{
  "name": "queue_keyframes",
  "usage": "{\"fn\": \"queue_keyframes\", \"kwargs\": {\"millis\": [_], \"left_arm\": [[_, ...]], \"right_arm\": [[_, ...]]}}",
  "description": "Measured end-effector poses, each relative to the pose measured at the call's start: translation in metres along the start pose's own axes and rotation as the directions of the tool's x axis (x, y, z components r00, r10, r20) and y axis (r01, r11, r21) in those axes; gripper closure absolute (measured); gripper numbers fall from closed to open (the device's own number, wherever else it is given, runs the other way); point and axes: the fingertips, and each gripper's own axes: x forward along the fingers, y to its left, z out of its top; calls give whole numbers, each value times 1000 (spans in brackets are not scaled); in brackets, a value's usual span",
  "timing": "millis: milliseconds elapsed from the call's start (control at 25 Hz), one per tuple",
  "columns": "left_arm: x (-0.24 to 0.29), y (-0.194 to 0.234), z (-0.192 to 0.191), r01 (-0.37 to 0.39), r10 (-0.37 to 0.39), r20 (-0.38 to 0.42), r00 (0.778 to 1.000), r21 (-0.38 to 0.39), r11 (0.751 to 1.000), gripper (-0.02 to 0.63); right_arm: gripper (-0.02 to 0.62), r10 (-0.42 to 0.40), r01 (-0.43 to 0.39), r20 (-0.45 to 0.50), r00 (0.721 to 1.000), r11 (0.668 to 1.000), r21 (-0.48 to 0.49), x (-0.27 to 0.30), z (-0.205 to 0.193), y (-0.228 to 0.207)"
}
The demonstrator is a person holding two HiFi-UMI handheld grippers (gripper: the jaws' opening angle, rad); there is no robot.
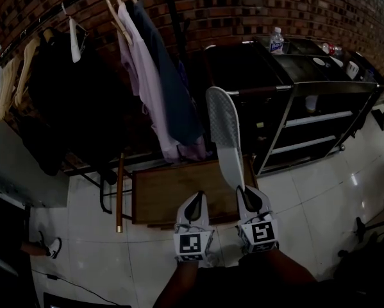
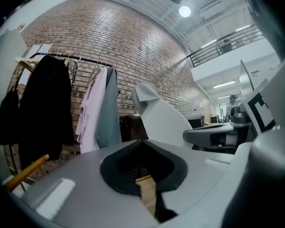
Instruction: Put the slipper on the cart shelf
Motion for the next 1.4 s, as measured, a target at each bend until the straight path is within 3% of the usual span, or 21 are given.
{"fn": "queue_keyframes", "kwargs": {"millis": [320, 600, 920, 1400], "left_arm": [[-3, -8, -7, 22, -23, -15, 1000, -36, 999, 591], [5, -17, -16, 43, -43, -20, 999, -21, 999, 591], [19, -28, -4, 25, -25, -23, 999, -20, 999, 591], [58, -70, -16, -31, 29, -64, 998, -26, 999, 591]], "right_arm": [[560, 0, 1, -20, 1000, 1000, 16, -8, -8, 2], [560, -23, 24, -28, 999, 999, 36, -16, -20, -11], [560, 1, 3, -66, 998, 998, 58, -20, -36, -31], [560, 76, -72, -112, 991, 997, 42, -22, -48, -89]]}}
